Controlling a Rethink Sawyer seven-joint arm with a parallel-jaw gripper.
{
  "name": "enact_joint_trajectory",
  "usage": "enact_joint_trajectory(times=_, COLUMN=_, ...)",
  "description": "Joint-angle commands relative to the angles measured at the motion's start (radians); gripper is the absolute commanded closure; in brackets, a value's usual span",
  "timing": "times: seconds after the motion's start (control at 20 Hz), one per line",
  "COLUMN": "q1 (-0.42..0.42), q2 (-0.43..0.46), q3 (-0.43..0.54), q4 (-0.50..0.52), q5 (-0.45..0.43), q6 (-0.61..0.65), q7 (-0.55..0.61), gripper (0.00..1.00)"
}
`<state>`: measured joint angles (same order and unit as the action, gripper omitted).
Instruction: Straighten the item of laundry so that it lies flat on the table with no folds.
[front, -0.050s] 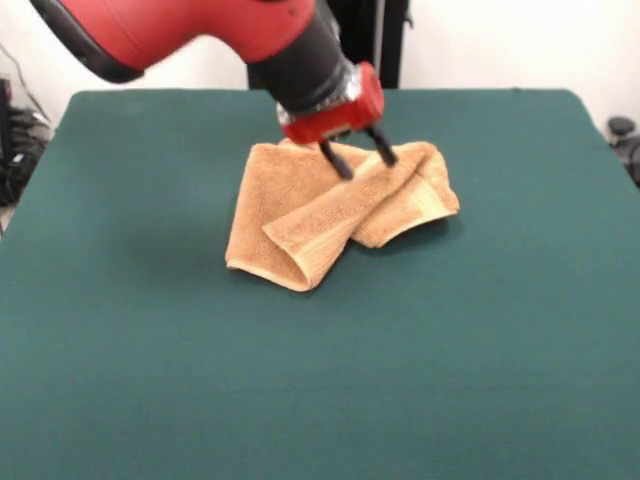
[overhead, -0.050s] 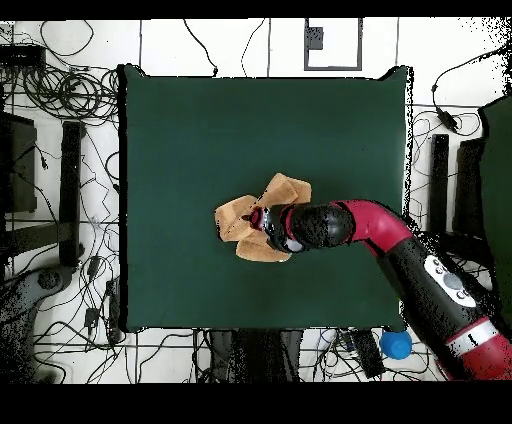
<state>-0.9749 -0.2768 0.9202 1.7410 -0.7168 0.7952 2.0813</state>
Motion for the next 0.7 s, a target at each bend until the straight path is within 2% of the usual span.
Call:
enact_joint_trajectory(times=0.05, q1=0.103, q2=0.022, q3=-0.099, q4=-0.194, q5=-0.196, q6=-0.028, q7=-0.299, gripper=0.0)
enact_joint_trajectory(times=0.3, q1=0.13, q2=0.008, q3=-0.107, q4=-0.216, q5=-0.25, q6=-0.043, q7=-0.234, gripper=0.0)
enact_joint_trajectory(times=0.65, q1=0.148, q2=0.0, q3=-0.122, q4=-0.217, q5=-0.218, q6=-0.04, q7=-0.16, gripper=0.0)
enact_joint_trajectory(times=0.7, q1=0.15, q2=-0.002, q3=-0.125, q4=-0.215, q5=-0.212, q6=-0.039, q7=-0.148, gripper=1.0)
